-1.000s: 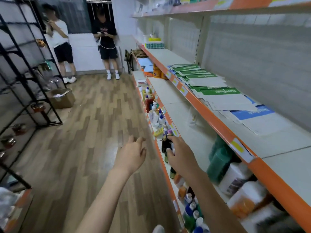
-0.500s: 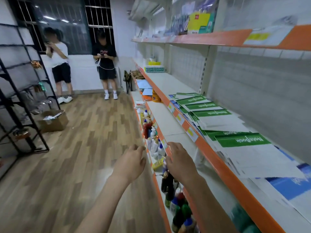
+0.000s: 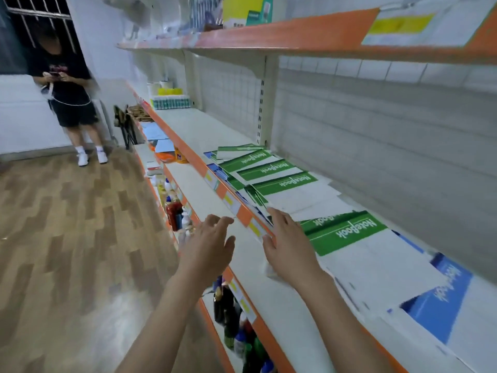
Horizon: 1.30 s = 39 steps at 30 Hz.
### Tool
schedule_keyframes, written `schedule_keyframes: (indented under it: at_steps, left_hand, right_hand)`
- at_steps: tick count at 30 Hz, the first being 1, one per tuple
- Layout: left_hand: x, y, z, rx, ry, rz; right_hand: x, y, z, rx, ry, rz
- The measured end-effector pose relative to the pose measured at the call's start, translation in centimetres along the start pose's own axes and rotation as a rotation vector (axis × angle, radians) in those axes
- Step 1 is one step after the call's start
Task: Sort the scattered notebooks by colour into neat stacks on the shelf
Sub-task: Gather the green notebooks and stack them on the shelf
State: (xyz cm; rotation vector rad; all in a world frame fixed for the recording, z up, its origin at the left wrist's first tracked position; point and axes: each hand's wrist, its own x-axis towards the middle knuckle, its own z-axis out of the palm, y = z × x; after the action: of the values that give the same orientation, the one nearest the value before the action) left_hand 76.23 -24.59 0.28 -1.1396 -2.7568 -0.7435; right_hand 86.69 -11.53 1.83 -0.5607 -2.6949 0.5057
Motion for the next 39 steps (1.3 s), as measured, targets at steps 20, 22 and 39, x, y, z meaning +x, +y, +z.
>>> schedule_keyframes:
  at_steps: [20, 22, 39]
  left_hand:
    - [19.1, 9.6, 6.6, -0.126, -0.236, 0.802]
    - [19.4, 10.4, 7.4, -0.142, -0.283, 0.874]
    - [18.5, 13.9, 10.6, -0.086, -0.413, 1.054]
  right_hand:
    - [7.8, 7.3, -3.2, -0.196, 0.334, 0.832]
    - [7.3, 7.6, -3.4, -0.248, 0.319, 0.985]
    - [6.7, 6.4, -1.8, -0.346, 0.256, 1.326]
